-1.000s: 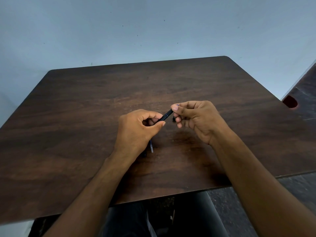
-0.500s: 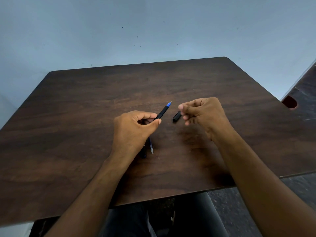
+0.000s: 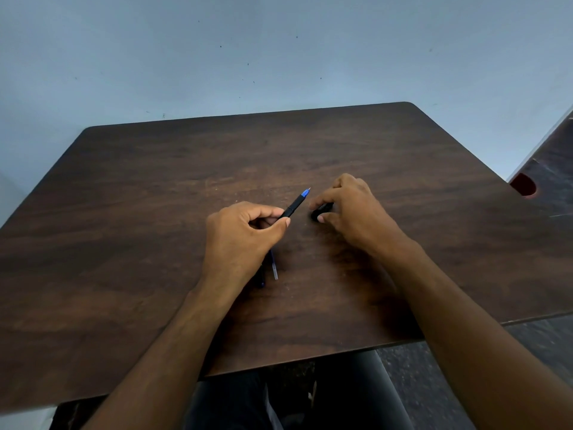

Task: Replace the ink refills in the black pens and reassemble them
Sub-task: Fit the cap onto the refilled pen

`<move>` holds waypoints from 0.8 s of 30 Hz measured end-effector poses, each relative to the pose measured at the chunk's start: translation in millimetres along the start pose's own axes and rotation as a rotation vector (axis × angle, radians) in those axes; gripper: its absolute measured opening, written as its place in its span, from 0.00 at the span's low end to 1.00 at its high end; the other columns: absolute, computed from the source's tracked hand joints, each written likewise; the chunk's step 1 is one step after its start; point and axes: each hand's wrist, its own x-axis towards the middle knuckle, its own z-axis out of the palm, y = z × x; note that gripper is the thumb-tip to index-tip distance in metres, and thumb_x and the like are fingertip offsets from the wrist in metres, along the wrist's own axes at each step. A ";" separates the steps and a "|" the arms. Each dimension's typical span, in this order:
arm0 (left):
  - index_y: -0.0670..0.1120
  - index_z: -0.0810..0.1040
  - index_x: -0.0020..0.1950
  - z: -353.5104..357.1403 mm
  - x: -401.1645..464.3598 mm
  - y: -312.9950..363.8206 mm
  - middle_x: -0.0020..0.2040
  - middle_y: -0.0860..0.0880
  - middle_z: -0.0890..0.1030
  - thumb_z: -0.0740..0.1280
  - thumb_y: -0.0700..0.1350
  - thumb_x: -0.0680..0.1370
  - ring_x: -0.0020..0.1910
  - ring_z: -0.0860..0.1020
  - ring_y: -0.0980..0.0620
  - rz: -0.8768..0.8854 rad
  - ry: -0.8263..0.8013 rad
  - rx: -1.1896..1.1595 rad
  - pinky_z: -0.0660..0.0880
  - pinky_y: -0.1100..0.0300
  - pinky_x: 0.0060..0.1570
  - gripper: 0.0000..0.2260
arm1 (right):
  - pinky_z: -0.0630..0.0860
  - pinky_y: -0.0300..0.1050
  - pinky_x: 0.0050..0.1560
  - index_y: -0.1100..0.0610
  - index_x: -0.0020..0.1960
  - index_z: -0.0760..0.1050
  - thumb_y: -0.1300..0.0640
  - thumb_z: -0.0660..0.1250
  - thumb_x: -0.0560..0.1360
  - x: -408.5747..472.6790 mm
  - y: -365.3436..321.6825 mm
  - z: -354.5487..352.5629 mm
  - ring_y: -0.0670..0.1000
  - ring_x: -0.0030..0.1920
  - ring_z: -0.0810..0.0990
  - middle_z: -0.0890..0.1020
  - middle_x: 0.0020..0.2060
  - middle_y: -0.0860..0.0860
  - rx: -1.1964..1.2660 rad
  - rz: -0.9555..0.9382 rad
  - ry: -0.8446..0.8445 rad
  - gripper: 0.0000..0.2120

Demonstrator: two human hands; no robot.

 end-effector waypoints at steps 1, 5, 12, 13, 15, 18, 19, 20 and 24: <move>0.50 0.88 0.50 0.0 0.1 -0.3 0.38 0.58 0.84 0.79 0.46 0.71 0.39 0.82 0.63 0.003 0.000 0.001 0.73 0.76 0.38 0.08 | 0.73 0.51 0.58 0.44 0.56 0.84 0.55 0.75 0.75 -0.4 0.9 0.3 0.50 0.58 0.68 0.73 0.54 0.49 -0.008 -0.001 -0.006 0.11; 0.50 0.88 0.50 -0.3 0.2 -1.3 0.39 0.58 0.84 0.78 0.46 0.71 0.40 0.82 0.62 0.022 -0.005 0.018 0.74 0.75 0.40 0.08 | 0.64 0.49 0.56 0.43 0.55 0.83 0.50 0.73 0.76 -1.6 2.5 -0.1 0.52 0.62 0.68 0.73 0.56 0.47 -0.052 0.007 0.034 0.08; 0.55 0.86 0.48 -3.0 -1.2 -1.3 0.40 0.58 0.84 0.78 0.44 0.72 0.41 0.82 0.59 0.063 -0.017 0.008 0.76 0.72 0.41 0.08 | 0.73 0.63 0.65 0.49 0.55 0.85 0.55 0.70 0.80 -16.5 -3.3 -21.5 0.48 0.53 0.83 0.86 0.48 0.43 0.328 -0.032 0.204 0.07; 0.55 0.86 0.48 -2.8 -1.5 -1.3 0.40 0.58 0.84 0.78 0.43 0.72 0.41 0.82 0.58 0.073 -0.018 0.003 0.76 0.71 0.42 0.09 | 0.73 0.63 0.65 0.50 0.56 0.85 0.55 0.70 0.80 -18.4 -5.1 -24.5 0.49 0.54 0.83 0.86 0.50 0.43 0.326 -0.040 0.204 0.07; 0.52 0.87 0.49 -2.0 -1.9 -1.8 0.41 0.57 0.84 0.78 0.42 0.72 0.42 0.82 0.58 0.089 -0.024 0.006 0.76 0.71 0.42 0.08 | 0.73 0.62 0.65 0.49 0.57 0.84 0.55 0.69 0.80 -20.6 -7.5 -29.7 0.49 0.56 0.82 0.86 0.53 0.45 0.288 -0.054 0.188 0.08; 0.50 0.87 0.51 -0.8 -2.0 -1.5 0.42 0.58 0.83 0.78 0.42 0.72 0.43 0.81 0.60 0.104 -0.042 0.032 0.76 0.71 0.42 0.09 | 0.74 0.58 0.64 0.49 0.58 0.84 0.56 0.69 0.81 -20.7 -9.1 -34.1 0.48 0.56 0.80 0.84 0.54 0.47 0.238 -0.085 0.154 0.09; 0.50 0.87 0.51 -0.7 -1.8 -1.3 0.42 0.59 0.83 0.78 0.42 0.72 0.43 0.81 0.60 0.108 -0.041 0.036 0.76 0.72 0.42 0.09 | 0.75 0.50 0.63 0.50 0.59 0.84 0.57 0.69 0.80 -20.8 -9.7 -34.5 0.46 0.55 0.79 0.83 0.54 0.47 0.222 -0.098 0.142 0.09; 0.49 0.87 0.51 -0.7 -1.6 -1.2 0.42 0.58 0.83 0.78 0.42 0.72 0.43 0.81 0.60 0.112 -0.036 0.038 0.76 0.72 0.42 0.09 | 0.74 0.39 0.60 0.51 0.59 0.84 0.58 0.69 0.80 -21.0 -10.2 -34.8 0.45 0.53 0.78 0.83 0.54 0.48 0.211 -0.111 0.137 0.10; 0.47 0.88 0.50 -2.2 -1.4 -2.2 0.42 0.56 0.84 0.78 0.41 0.71 0.42 0.81 0.60 0.105 0.022 0.020 0.74 0.74 0.42 0.08 | 0.67 0.21 0.47 0.54 0.58 0.85 0.62 0.70 0.80 -20.9 -7.8 -38.1 0.44 0.49 0.77 0.83 0.52 0.51 0.224 -0.108 0.226 0.10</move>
